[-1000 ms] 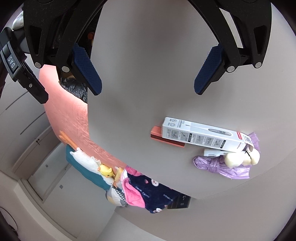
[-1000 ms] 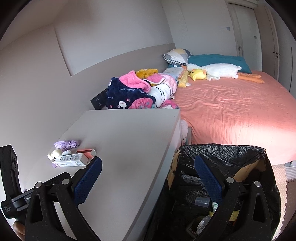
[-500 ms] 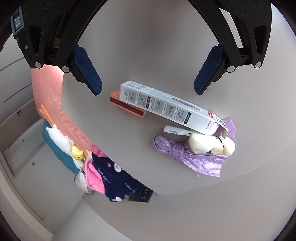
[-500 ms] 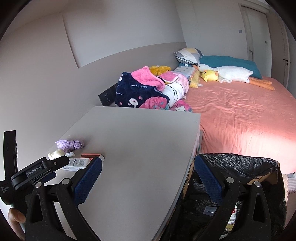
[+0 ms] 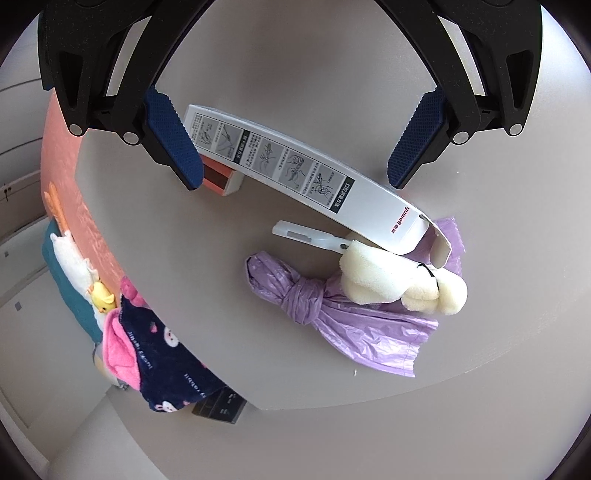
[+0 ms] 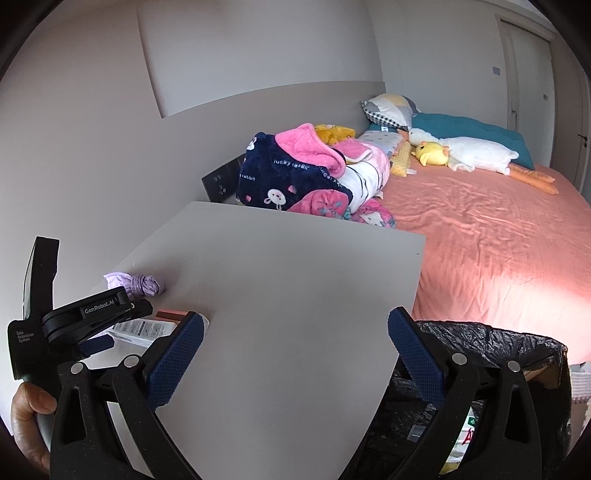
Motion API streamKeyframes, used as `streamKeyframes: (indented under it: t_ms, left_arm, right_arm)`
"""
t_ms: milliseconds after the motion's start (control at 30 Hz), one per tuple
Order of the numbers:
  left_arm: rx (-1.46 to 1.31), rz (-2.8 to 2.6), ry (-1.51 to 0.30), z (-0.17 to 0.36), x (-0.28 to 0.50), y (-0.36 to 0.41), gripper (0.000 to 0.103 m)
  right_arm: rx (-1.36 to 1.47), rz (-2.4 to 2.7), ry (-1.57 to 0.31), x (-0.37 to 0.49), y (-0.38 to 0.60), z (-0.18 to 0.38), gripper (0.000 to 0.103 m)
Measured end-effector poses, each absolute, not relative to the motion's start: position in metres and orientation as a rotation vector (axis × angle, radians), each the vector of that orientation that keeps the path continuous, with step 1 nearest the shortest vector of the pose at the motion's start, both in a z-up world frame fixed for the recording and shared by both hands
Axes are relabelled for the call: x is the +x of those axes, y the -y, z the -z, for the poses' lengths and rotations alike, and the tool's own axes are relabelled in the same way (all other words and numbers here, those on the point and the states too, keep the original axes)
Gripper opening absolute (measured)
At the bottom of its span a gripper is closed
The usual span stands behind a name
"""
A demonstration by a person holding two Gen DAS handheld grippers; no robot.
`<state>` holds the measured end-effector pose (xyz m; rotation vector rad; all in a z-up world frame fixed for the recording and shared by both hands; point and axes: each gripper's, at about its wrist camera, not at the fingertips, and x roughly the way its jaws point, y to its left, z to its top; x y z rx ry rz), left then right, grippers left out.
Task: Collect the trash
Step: 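Grasp the long white box with the left gripper while the right grasps the pink box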
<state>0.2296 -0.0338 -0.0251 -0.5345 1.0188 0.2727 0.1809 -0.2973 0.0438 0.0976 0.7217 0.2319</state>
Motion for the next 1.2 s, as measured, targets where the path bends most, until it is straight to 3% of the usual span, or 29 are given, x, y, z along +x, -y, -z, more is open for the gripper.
streamKeyframes:
  t_ms: [433, 1200]
  left_arm:
    - [-0.421, -0.268, -1.059, 0.025, 0.222, 0.030, 0.071]
    - [-0.381, -0.148, -1.018, 0.023, 0.153, -0.006, 0.069]
  right_arm:
    - [0.031, -0.278, -0.736, 0.184, 0.271, -0.041, 0.100]
    - [-0.294, -0.440, -0.787, 0.203, 0.174, -0.008, 0.098]
